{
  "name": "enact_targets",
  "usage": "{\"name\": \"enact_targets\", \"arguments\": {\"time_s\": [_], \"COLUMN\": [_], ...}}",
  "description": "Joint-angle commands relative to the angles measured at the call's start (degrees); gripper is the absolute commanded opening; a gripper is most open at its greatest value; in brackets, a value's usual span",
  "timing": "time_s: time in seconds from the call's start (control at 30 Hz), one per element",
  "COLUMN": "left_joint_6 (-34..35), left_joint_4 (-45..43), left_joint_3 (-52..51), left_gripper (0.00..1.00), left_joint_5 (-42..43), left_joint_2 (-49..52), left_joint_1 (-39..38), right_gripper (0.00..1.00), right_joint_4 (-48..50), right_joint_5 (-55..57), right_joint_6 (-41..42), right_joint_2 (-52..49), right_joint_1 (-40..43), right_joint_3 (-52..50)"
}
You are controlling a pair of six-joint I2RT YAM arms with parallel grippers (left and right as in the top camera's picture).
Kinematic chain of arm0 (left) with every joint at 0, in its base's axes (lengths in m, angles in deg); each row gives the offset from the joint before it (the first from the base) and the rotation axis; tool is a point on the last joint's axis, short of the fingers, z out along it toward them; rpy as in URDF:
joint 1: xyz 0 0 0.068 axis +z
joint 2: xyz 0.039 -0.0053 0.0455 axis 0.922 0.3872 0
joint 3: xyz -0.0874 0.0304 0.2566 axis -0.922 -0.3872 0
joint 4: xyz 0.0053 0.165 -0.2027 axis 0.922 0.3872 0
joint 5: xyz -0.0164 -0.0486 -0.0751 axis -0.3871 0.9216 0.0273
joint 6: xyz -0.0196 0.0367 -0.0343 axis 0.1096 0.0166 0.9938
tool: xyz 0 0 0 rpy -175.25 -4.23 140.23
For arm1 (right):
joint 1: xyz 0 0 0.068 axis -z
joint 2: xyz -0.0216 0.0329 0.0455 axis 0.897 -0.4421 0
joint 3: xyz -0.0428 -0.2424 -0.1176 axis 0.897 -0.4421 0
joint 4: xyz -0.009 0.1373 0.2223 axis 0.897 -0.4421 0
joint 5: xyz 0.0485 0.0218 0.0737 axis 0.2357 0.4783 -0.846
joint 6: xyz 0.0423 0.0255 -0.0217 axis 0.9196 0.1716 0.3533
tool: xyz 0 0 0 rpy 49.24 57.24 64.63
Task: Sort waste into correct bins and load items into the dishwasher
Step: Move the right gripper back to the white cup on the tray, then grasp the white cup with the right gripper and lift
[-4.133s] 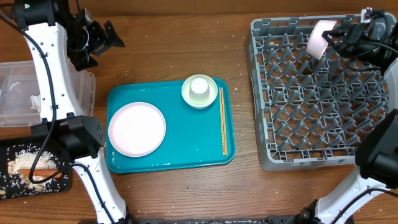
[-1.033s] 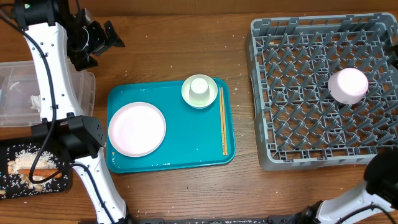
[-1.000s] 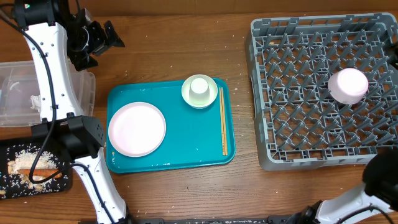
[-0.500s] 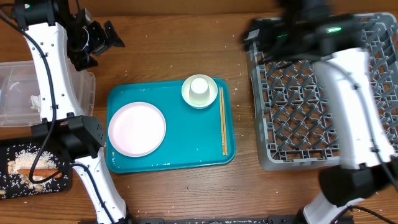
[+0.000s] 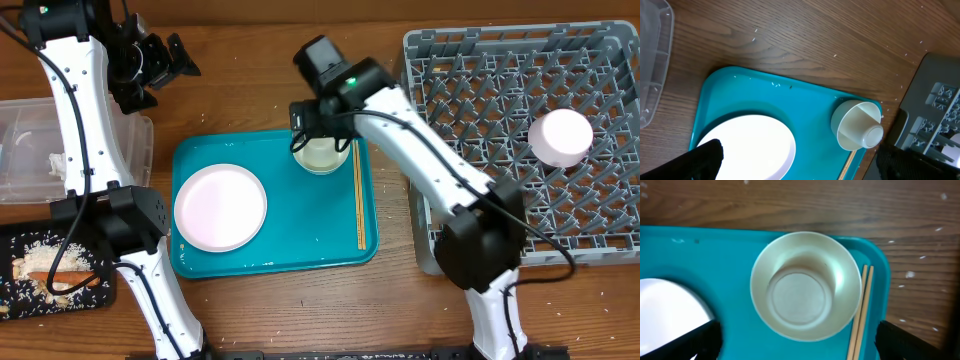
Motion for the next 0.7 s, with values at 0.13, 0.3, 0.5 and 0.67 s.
{"name": "enact_targets", "arguments": {"time_s": [0.13, 0.3, 0.5, 0.67], "left_joint_6": [-0.87, -0.87, -0.87, -0.87], "left_joint_4": [0.00, 0.00, 0.00, 0.00], "left_joint_3": [-0.09, -0.09, -0.09, -0.09], "left_gripper": [1.00, 1.00, 1.00, 1.00], "left_joint_5": [0.81, 0.81, 0.81, 0.81], "left_joint_2": [0.28, 0.28, 0.28, 0.28], "left_joint_1": [-0.33, -0.35, -0.33, -0.35], "right_gripper": [1.00, 1.00, 0.69, 0.51], "right_joint_4": [1.99, 3.04, 4.00, 4.07], "right_joint_5": [0.35, 0.33, 0.37, 0.61], "right_joint_6": [1.14, 1.16, 1.16, 1.14], "right_joint_2": [-4.66, -7.26, -7.78, -7.78], "right_joint_1": [-0.52, -0.59, -0.63, -0.63], "right_joint_3": [0.09, 0.04, 0.04, 0.04]}}
